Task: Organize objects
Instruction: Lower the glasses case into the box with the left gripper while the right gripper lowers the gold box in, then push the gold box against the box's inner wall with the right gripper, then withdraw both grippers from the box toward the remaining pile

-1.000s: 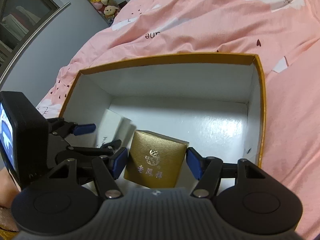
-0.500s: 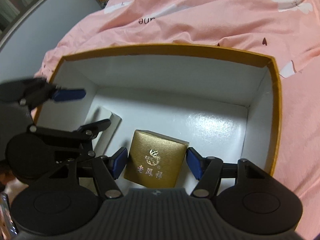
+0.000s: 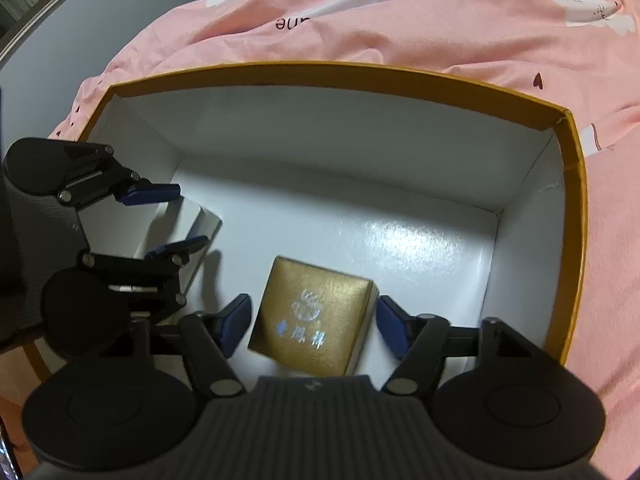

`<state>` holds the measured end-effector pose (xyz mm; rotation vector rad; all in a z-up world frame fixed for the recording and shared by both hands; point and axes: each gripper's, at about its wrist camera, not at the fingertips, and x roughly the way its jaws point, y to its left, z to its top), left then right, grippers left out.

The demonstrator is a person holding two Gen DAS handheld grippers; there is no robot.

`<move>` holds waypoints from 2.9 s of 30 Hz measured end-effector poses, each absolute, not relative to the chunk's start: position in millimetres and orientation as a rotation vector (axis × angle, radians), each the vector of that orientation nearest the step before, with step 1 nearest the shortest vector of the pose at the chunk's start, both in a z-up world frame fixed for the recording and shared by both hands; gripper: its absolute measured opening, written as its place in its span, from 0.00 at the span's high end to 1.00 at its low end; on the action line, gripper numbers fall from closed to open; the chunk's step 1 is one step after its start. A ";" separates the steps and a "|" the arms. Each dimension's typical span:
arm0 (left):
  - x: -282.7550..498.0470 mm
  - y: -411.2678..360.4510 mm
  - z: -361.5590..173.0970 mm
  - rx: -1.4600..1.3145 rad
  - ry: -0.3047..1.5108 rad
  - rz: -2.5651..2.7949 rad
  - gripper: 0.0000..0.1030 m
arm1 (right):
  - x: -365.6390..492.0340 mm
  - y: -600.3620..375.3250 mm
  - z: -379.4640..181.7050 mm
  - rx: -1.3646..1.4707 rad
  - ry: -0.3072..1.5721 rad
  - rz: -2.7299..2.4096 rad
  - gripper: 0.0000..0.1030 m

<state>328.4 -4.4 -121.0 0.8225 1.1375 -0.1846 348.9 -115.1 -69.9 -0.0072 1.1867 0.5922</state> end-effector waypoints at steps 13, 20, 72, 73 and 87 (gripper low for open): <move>313.2 10.1 -119.4 0.810 1.150 -0.201 0.55 | 332.4 -106.7 -78.9 -0.077 1.230 0.583 0.36; 304.0 42.8 -73.5 0.445 1.047 -0.214 0.59 | 336.2 -111.2 -72.2 0.013 1.194 0.584 0.38; 262.9 122.8 4.9 0.152 0.996 -0.056 0.72 | 375.5 -16.9 -50.4 0.377 1.114 0.630 0.70; 259.5 122.4 8.2 0.149 0.987 -0.058 0.72 | 370.8 -18.1 -44.7 0.353 1.104 0.640 0.70; 167.2 99.8 53.9 0.103 0.776 -0.084 0.57 | 233.1 -76.1 32.8 0.018 0.687 0.858 0.59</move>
